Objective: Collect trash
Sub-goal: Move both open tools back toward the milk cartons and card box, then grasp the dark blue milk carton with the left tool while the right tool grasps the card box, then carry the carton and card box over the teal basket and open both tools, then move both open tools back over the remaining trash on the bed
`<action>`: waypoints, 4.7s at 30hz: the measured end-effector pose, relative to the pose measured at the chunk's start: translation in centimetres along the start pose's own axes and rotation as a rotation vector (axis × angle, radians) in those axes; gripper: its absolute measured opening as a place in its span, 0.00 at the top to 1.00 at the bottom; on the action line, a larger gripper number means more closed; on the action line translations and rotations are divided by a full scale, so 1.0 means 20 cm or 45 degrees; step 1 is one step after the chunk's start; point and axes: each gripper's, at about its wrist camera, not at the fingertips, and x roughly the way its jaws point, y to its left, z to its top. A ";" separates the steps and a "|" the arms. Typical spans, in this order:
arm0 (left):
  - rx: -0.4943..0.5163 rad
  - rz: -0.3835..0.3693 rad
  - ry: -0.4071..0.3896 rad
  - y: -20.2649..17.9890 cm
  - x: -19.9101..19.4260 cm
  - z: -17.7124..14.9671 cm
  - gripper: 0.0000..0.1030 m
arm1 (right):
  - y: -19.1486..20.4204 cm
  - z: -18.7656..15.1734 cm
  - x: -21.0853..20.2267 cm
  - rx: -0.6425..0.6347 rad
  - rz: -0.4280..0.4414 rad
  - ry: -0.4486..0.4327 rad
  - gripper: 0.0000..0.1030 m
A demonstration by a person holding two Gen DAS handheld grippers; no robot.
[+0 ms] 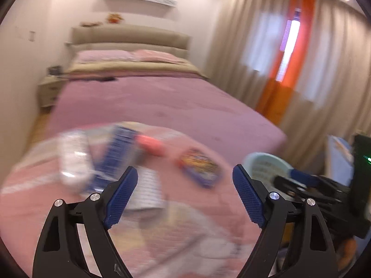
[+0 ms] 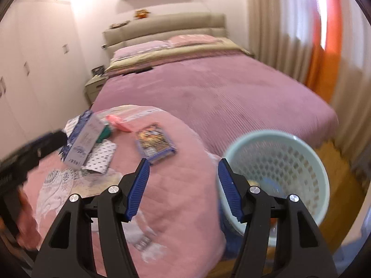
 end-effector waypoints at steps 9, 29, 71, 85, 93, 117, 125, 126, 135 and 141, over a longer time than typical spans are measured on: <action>0.070 0.220 0.170 0.29 0.23 0.05 0.19 | 0.22 0.09 0.28 -0.133 0.071 0.048 0.41; 0.132 0.272 0.342 0.32 0.55 -0.02 0.44 | 0.16 0.09 0.78 -0.157 0.064 0.255 0.26; 0.087 -0.059 0.162 -0.05 -0.01 -0.12 0.68 | -0.02 -0.06 0.08 -0.087 -0.120 -0.118 0.41; 0.221 -0.361 0.198 -0.69 0.25 -0.07 0.68 | -0.62 -0.09 -0.16 0.241 -0.432 -0.093 0.41; 0.236 -0.415 0.271 -0.91 0.46 -0.12 0.68 | -0.89 -0.17 -0.10 0.400 -0.446 0.000 0.41; 0.268 -0.404 0.247 -0.98 0.55 -0.16 0.30 | -1.04 -0.29 0.07 0.586 -0.303 0.157 0.35; 0.192 -0.354 0.147 -0.78 0.35 -0.13 0.30 | -0.85 -0.21 0.00 0.513 -0.271 0.117 0.34; 0.168 -0.343 0.130 -0.73 0.31 -0.12 0.30 | -0.81 -0.19 -0.01 0.490 -0.281 0.114 0.30; 0.054 -0.049 0.016 -0.23 0.09 -0.04 0.24 | -0.25 -0.03 -0.02 0.204 -0.184 0.026 0.17; -0.083 0.227 0.008 0.21 0.04 0.01 0.21 | 0.13 0.03 0.11 0.027 -0.040 0.053 0.19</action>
